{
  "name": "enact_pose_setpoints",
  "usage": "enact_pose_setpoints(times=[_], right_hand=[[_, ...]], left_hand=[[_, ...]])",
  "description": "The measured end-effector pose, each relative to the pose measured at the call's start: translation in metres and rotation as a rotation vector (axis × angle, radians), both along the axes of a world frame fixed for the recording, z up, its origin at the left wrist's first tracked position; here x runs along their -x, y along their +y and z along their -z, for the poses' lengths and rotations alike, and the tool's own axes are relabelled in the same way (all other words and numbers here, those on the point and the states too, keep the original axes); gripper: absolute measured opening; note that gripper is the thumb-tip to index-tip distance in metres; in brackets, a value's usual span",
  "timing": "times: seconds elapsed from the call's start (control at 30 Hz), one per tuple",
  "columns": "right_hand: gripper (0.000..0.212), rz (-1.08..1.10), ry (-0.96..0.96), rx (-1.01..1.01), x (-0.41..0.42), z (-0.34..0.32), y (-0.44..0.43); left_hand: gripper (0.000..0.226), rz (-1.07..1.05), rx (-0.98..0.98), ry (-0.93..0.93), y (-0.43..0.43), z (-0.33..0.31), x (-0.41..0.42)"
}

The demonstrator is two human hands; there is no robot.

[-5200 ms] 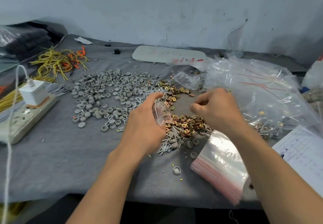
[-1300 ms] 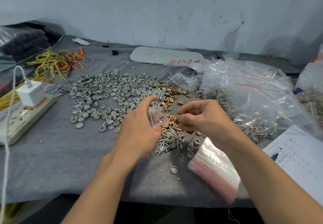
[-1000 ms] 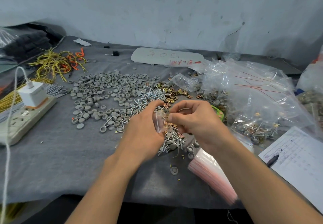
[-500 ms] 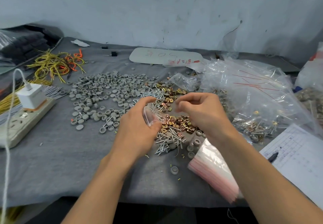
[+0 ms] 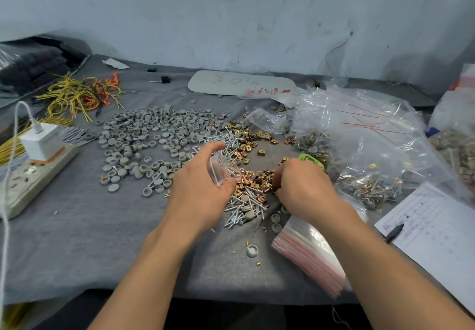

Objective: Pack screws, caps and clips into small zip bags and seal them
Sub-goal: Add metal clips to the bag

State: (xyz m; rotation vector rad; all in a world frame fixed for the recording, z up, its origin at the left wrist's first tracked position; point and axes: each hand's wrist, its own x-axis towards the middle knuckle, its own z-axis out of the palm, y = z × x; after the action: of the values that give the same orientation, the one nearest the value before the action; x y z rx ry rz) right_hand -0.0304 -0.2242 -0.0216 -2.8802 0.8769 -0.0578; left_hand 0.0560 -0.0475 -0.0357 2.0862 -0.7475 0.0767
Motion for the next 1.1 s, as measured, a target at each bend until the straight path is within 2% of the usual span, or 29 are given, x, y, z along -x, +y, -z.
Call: enact_pose_setpoints(times=[0.17,0.27,0.43,0.57,0.8,1.1], right_hand=[[0.020,0.023,-0.009,0.003,0.000,-0.002,-0.001],[0.016,0.068,-0.117,-0.075,0.002,-0.004,-0.007],[0.012,0.028,-0.433,-0.532,0.008,-0.009,-0.009],[0.012,-0.118,-0.594,-0.720,0.007,-0.015,0.008],[0.017,-0.271,-0.587,-0.637,-0.010,-0.006,0.036],[0.012,-0.260,-0.612,-0.650,-0.014,-0.005,0.042]], left_hand=[[0.063,-0.002,-0.011,-0.002,0.002,-0.001,0.000],[0.062,-0.002,-0.015,-0.002,0.003,-0.002,-0.001],[0.065,-0.003,-0.032,-0.004,0.001,-0.001,0.000],[0.068,0.036,-0.059,0.015,-0.004,0.001,0.004],[0.076,0.038,-0.089,-0.004,-0.009,0.002,0.007],[0.073,0.061,-0.026,0.059,-0.004,0.000,0.004]])
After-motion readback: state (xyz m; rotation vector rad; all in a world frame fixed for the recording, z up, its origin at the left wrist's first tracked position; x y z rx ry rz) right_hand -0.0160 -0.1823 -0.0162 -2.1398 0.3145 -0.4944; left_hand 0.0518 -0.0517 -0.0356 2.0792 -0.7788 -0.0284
